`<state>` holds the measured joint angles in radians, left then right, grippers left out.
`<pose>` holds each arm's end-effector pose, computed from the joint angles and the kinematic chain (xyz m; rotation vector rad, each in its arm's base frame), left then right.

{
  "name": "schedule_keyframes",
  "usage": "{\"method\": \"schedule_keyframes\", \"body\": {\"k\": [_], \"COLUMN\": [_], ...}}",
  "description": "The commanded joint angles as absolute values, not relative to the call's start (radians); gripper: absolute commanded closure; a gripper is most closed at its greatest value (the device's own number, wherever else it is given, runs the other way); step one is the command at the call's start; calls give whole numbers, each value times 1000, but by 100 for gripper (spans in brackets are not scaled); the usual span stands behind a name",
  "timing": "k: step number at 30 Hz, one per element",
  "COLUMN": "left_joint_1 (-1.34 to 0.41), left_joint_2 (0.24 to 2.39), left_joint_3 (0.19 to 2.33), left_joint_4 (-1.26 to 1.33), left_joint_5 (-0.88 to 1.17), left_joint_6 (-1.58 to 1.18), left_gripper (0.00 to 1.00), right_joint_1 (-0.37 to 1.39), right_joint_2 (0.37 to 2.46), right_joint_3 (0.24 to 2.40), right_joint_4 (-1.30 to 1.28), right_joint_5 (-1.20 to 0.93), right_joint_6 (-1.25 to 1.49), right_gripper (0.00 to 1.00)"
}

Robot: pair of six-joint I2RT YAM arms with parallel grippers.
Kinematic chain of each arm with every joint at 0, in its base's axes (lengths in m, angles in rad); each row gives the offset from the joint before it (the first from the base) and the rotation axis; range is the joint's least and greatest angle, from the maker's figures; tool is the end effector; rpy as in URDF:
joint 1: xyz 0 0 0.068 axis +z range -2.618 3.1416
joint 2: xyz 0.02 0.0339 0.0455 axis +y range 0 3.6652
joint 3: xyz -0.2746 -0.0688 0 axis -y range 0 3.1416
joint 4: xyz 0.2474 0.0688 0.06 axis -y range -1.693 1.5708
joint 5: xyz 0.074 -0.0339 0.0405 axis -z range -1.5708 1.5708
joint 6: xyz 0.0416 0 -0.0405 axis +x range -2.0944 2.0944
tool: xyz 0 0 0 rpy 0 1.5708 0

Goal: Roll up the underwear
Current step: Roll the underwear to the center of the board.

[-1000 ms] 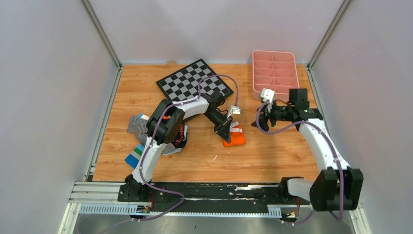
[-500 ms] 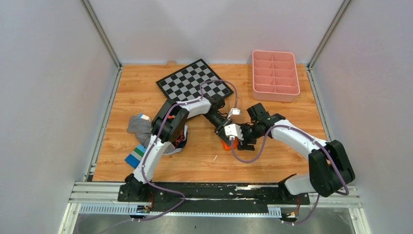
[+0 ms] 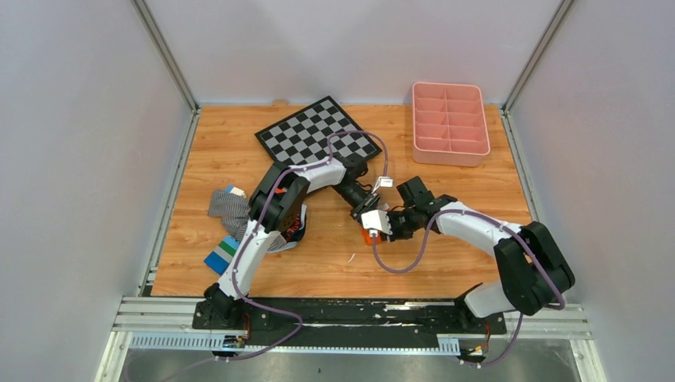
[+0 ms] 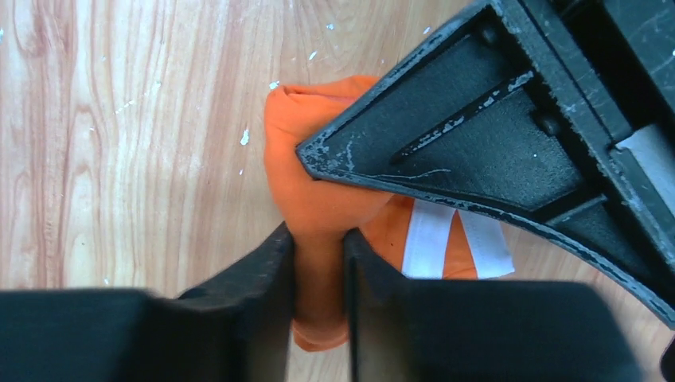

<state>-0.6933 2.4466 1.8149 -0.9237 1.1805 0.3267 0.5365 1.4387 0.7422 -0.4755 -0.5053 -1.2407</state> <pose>0.3349 -0.3283 0.1019 -1.2134 -2.1432 1.6257 0.2089 0.1476 0.1713 -2.0751 1.5132 0.4428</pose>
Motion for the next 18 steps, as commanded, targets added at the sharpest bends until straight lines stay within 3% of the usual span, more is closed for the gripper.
{"method": "schedule_keyframes", "body": {"k": [1,2,6,9,15,18], "left_joint_1": [-708,-706,-650,-525,-411,-416], "left_joint_2": [2462,2431,2228,2020,1748,1512], "left_joint_3": [1803,1801,1729,1528,1412,1248], "left_joint_4": [-955,-953,-889,-548,-490,-325], "left_joint_5": [981,955,931,964,787,693], "left_joint_6": [360,367,392,184,272,309], "left_gripper": [59,54,47,44,43,43], "right_joint_1": [544,543,526,496,420,358], "right_joint_2": [1458,1472,1598,1740,1989,2089], "right_joint_3": [779,801,917,1013,1162,1261], "right_joint_4": [-495,-533,-757,-930,-1047,-1115], "right_joint_5": [-543,-562,-643,-719,-781,-812], "right_joint_6": [-1198,-1197,-1201,-1219,-1159,-1102], "right_gripper": [95,99,100,100,100,100]}}
